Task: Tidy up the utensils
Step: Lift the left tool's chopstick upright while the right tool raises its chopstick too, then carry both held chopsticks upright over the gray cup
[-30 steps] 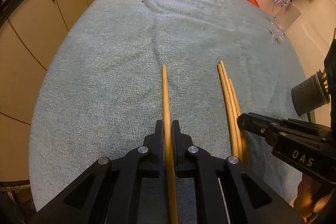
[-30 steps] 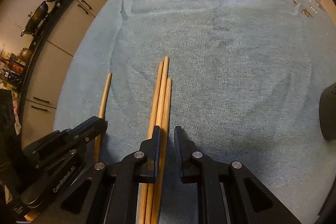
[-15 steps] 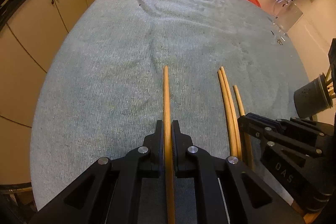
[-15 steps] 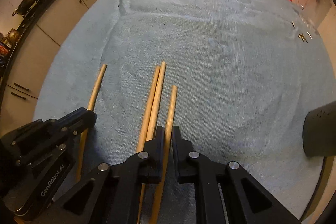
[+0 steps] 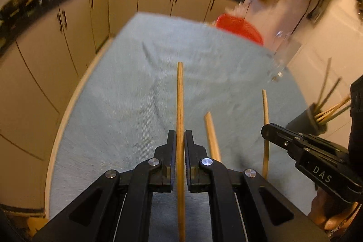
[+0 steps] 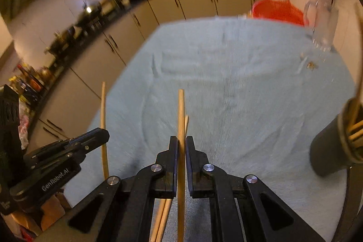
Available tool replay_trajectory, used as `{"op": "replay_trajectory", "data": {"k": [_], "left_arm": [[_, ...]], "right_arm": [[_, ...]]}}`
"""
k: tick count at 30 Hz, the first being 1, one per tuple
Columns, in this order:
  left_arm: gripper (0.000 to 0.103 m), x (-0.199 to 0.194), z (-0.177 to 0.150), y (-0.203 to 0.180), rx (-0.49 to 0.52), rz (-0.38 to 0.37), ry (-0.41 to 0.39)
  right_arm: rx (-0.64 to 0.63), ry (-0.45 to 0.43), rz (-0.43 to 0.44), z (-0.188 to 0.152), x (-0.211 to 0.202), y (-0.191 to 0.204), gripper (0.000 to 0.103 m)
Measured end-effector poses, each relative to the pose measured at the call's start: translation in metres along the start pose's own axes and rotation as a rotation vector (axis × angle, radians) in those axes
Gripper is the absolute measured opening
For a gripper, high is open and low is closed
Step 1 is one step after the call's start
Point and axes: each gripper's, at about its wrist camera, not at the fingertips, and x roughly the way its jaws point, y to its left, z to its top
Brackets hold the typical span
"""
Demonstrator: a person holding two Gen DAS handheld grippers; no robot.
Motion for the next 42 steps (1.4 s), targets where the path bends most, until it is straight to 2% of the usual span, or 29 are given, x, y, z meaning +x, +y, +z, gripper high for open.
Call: {"op": "replay_trajectory", "data": {"k": [4,8,14,42], "left_arm": [[0.006,-0.027,-0.001,-0.012,0.018,0.002,-0.081],[0.006,-0.046,-0.002,-0.021,0.04,0.002,-0.124],[0.006,-0.063,-0.003,-0.029,0.059,-0.004,-0.151],[0.006,-0.089,-0.004,-0.046,0.087,-0.004,-0.18]], "right_arm": [[-0.034,-0.124,0.022,-0.009,-0.034,0.012,0.007],[-0.088,-0.243,0.028,-0.025,-0.069,0.02,0.007],[-0.104,-0.336,0.035,-0.035,-0.096,0.024,0.007],[-0.053,-0.447,0.036,-0.037,-0.136,0.004,0.007]]}}
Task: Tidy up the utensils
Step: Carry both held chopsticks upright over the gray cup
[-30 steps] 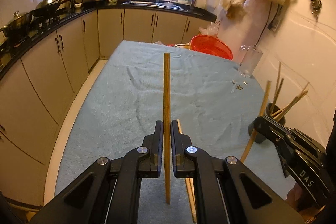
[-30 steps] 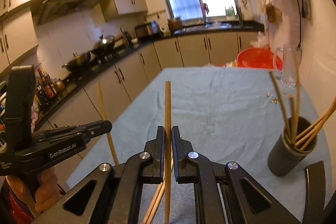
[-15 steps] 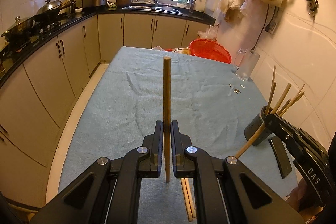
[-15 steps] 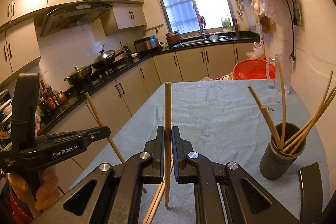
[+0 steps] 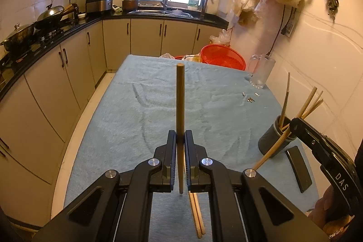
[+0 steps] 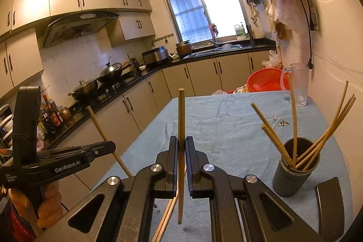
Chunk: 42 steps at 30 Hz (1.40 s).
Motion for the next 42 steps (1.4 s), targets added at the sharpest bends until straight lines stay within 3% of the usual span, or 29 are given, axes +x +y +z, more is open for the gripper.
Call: {"op": "replay_trajectory", "data": {"k": [19,42], "left_arm": [[0.006,-0.012,0.011,-0.032,0.06,-0.076,-0.006],[0.007,-0.033,0.044,-0.128,0.191,-0.292,0.004]], "right_arm": [[0.063,-0.098,-0.027,0.008,-0.05,-0.03,0.007],[0.191,-0.282,-0.149,0.03,-0.149,-0.113,0.007]]}}
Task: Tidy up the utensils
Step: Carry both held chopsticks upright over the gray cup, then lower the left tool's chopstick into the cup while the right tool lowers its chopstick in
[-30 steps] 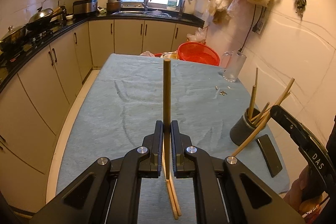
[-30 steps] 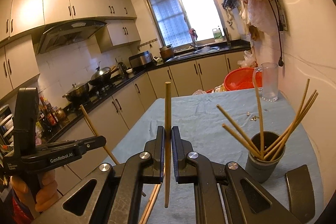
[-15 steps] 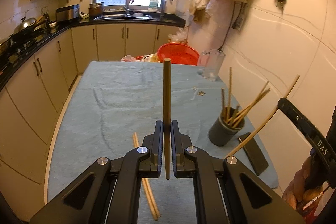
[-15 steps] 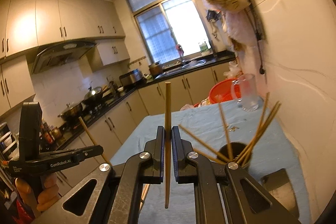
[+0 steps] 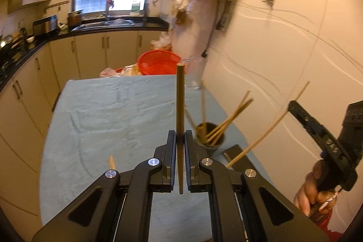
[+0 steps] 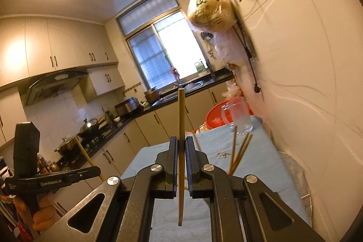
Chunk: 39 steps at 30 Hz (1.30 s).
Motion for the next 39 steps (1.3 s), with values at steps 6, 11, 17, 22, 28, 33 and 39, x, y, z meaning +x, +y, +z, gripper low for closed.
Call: {"op": "replay_trajectory", "data": {"k": [6,11,17,22,28,33,39], "left_arm": [[0.006,0.004,0.019,-0.03,0.035,-0.056,-0.002],[0.007,0.015,0.037,-0.057,0.066,-0.082,-0.003],[0.007,0.03,0.057,-0.074,0.075,-0.08,-0.024],[0.006,0.051,0.074,-0.077,0.053,-0.076,-0.026],[0.007,0.082,0.083,-0.074,0.035,-0.046,-0.027],[0.007,0.109,0.081,-0.067,0.019,-0.025,0.01],[0.007,0.13,0.076,-0.06,0.013,0.0,0.041]], "right_arm": [[0.015,-0.029,-0.028,0.009,-0.006,-0.017,0.007],[0.028,-0.043,-0.049,0.015,-0.005,-0.029,0.007],[0.017,-0.063,-0.084,0.021,0.0,-0.038,0.007],[0.017,-0.074,-0.094,0.027,0.011,-0.043,0.007],[-0.01,-0.075,-0.122,0.026,0.03,-0.043,0.007],[-0.019,-0.045,-0.132,0.02,0.047,-0.047,0.007],[-0.027,-0.003,-0.141,0.013,0.066,-0.051,0.007]]}}
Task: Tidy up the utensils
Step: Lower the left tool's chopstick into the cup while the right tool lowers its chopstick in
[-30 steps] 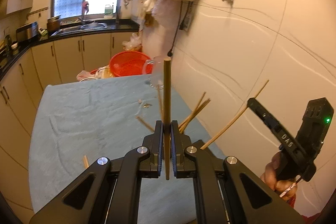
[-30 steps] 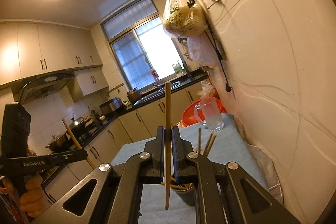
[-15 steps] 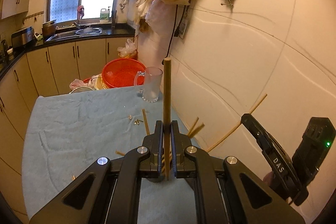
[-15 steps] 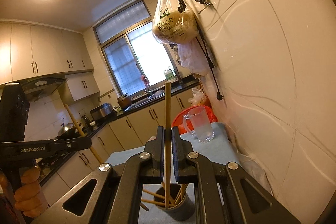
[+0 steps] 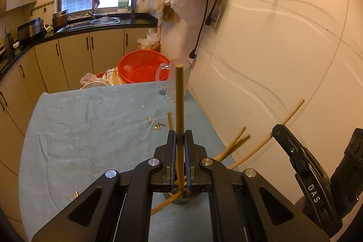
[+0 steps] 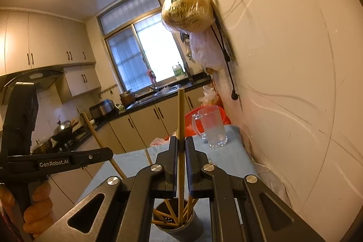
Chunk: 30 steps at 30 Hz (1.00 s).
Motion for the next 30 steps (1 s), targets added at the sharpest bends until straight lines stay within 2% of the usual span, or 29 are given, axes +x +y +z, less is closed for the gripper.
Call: {"op": "replay_trajectory", "data": {"k": [8,23,30], "left_arm": [[0.006,0.017,-0.007,0.009,-0.009,0.029,0.026],[0.007,0.03,-0.017,0.019,-0.026,0.035,0.068],[0.007,0.021,-0.017,0.021,-0.035,0.021,0.049]], "right_arm": [[-0.017,0.058,-0.006,-0.016,0.018,0.002,0.007],[-0.023,0.159,-0.009,-0.043,0.036,0.003,0.008],[-0.021,0.147,-0.013,-0.037,0.029,0.002,0.008]]}}
